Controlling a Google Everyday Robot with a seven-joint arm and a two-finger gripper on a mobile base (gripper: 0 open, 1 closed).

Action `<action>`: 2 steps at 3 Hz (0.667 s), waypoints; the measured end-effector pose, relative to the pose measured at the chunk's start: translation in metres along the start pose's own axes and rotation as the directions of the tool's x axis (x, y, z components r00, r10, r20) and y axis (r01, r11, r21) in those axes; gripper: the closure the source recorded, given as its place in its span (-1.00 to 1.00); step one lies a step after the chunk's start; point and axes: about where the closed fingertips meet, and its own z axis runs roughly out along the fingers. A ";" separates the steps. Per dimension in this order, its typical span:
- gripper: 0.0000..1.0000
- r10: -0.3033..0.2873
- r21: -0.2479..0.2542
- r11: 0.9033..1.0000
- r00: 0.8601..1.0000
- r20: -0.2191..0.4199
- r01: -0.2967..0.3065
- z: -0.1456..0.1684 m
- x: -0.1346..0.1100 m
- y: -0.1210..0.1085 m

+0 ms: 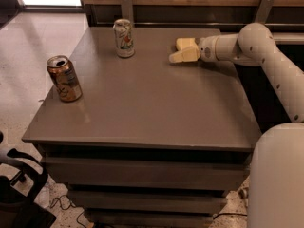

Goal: Move sponge near orange can

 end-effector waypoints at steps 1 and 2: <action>-1.00 0.000 0.000 1.000 1.000 0.000 0.000 0.000 0.000 0.000; -1.00 0.000 0.000 1.000 1.000 0.000 0.000 0.000 0.000 0.000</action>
Offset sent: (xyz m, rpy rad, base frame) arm 0.6241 -0.1585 -0.1925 0.0000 -0.1099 -0.1327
